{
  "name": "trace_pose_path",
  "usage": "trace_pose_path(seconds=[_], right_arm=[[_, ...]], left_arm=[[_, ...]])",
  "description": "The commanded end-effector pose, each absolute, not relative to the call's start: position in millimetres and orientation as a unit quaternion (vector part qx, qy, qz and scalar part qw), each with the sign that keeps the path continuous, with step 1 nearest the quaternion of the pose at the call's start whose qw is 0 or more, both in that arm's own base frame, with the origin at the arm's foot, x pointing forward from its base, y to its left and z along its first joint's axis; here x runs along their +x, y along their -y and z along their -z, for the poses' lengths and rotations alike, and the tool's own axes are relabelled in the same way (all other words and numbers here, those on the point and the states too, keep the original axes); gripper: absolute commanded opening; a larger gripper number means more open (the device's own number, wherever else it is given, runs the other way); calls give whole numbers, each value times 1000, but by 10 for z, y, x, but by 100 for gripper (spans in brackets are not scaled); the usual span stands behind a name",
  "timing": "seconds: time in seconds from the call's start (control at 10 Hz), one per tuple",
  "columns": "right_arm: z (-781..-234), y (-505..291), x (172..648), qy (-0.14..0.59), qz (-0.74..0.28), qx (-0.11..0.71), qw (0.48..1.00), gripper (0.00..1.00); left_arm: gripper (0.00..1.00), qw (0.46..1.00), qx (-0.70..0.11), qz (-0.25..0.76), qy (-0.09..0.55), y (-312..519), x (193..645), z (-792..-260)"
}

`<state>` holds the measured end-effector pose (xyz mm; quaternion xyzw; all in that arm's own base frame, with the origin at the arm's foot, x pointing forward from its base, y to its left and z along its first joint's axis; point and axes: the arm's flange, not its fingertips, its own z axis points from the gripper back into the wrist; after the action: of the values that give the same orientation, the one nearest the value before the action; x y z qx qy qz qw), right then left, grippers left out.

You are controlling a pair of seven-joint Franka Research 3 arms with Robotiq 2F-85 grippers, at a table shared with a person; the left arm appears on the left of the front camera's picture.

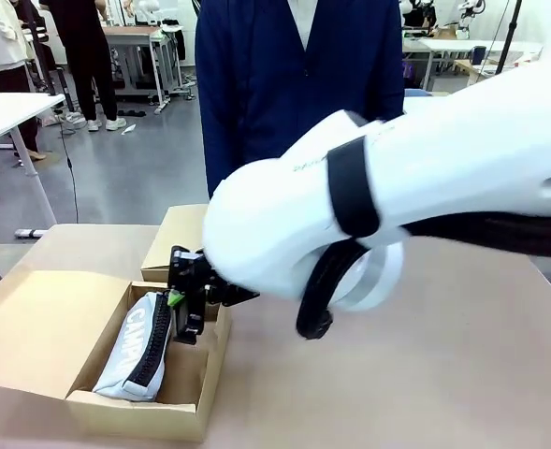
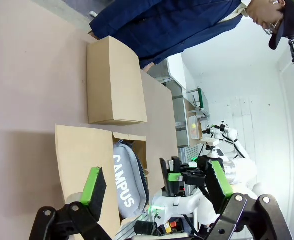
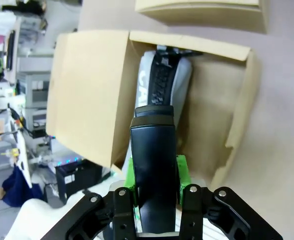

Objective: Place items inside the box.
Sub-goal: Pick up a Pencil pouch or Stapler and place it inside the Mailer Box closest to the robot.

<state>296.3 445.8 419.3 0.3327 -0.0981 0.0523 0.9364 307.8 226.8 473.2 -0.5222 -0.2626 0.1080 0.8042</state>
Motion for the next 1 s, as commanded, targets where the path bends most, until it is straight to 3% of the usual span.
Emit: trace_pose_path(seconds=[0.0,0.7,0.8,0.9], right_arm=[[-3970,-4678,3015,94,-53,342,934,30],[-3877,-4645,3027,83,-55,325,941,30],[-3864,-4635,3037,95,-56,316,942,81],[-3860,-4626,3035,106,-50,316,942,95]], left_arm=[[100,800,-526,-100,270,-2261,3069,-4735],[100,800,-526,-100,270,-2261,3069,-4735],[100,800,-526,-100,270,-2261,3069,-4735],[100,800,-526,-100,270,-2261,3069,-4735]])
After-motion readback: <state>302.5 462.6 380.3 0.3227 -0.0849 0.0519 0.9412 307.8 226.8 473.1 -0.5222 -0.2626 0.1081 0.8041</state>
